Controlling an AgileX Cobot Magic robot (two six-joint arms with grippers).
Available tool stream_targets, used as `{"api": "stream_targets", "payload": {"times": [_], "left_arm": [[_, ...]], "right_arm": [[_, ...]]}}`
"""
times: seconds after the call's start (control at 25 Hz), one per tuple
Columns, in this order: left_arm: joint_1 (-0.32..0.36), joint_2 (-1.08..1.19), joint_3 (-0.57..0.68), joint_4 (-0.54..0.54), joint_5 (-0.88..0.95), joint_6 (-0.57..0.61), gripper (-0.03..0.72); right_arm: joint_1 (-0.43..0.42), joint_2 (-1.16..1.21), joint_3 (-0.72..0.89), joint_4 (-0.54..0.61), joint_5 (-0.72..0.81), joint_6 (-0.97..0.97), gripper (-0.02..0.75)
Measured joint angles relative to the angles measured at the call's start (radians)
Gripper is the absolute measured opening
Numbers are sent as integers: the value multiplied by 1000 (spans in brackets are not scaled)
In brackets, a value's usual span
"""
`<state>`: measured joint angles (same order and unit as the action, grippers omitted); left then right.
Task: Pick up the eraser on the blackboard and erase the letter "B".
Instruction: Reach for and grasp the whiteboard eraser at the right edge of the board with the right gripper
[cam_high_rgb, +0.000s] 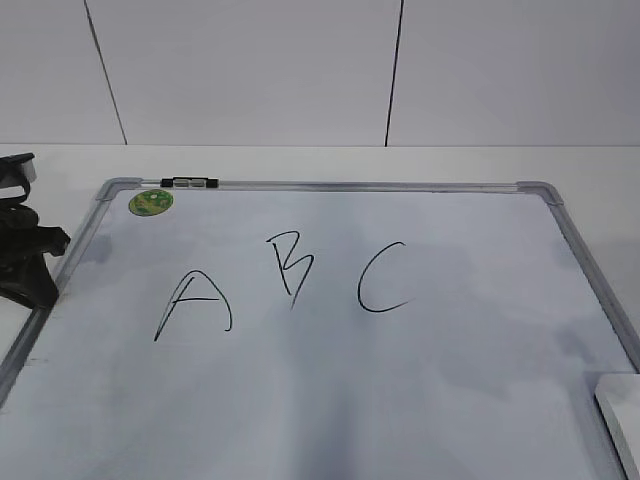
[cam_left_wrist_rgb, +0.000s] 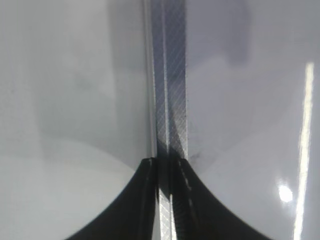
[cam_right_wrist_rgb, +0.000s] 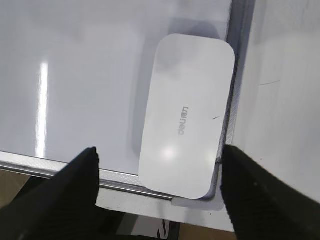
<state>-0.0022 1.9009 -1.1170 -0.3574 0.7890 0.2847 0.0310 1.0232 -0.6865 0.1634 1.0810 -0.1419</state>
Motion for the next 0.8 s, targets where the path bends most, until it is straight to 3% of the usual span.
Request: {"api": "stream_targets", "payload": {"times": [0.8], "left_arm": [[0, 0, -1, 2, 0, 0, 70]], "right_arm": [[0, 261, 20, -3, -83, 6, 598]]}}
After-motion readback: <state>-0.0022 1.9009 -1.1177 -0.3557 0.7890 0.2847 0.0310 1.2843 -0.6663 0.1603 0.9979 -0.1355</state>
